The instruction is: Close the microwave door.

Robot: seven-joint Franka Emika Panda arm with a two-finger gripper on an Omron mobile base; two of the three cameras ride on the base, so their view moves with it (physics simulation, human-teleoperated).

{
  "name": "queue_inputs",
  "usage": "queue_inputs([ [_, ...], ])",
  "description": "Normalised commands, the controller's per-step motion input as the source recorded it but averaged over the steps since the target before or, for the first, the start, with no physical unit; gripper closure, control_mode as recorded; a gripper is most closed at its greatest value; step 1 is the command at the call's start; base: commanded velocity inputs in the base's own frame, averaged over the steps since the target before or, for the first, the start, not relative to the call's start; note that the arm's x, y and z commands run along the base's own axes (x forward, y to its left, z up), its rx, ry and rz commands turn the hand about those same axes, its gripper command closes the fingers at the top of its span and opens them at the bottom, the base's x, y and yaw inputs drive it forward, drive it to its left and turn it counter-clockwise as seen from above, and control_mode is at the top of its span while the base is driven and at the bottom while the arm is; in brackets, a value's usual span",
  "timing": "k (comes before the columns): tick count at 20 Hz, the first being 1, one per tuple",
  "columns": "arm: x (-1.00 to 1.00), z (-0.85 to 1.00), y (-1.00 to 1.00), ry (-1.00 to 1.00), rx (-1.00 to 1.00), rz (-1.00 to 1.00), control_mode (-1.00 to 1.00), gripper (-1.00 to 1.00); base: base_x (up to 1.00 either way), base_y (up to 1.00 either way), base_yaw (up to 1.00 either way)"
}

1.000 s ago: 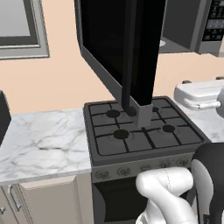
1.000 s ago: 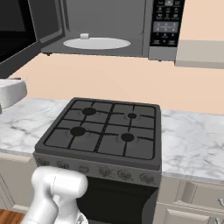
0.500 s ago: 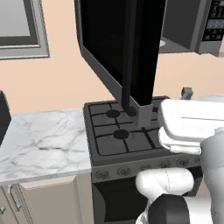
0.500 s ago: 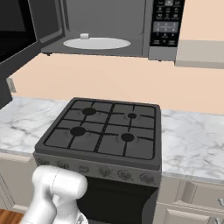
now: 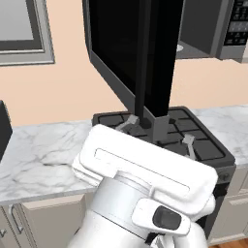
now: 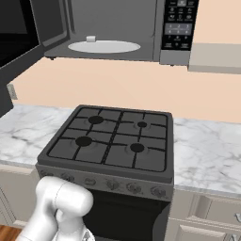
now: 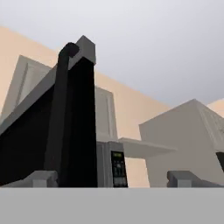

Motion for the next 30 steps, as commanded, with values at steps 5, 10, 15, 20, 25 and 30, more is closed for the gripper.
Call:
queue_inputs([
  [5,0.87,-0.38,0.85,-0.03,0.00,-0.23,-1.00,-1.00,0.00,0.00,0.00],
  [10,1.00,-0.47,0.13,0.03,0.02,-0.27,-1.00,-1.00,0.00,0.00,0.00],
  [15,0.97,-0.29,0.01,0.06,0.00,-0.22,-1.00,-1.00,0.00,0.00,0.00],
  [20,0.64,-0.01,-0.36,0.25,0.00,-0.28,-1.00,-1.00,0.00,0.00,0.00],
  [25,0.27,0.04,-0.81,0.11,0.01,-0.22,-1.00,-1.00,0.00,0.00,0.00],
  [30,0.00,0.19,-0.93,0.00,0.08,-0.06,-1.00,-1.00,0.00,0.00,0.00],
])
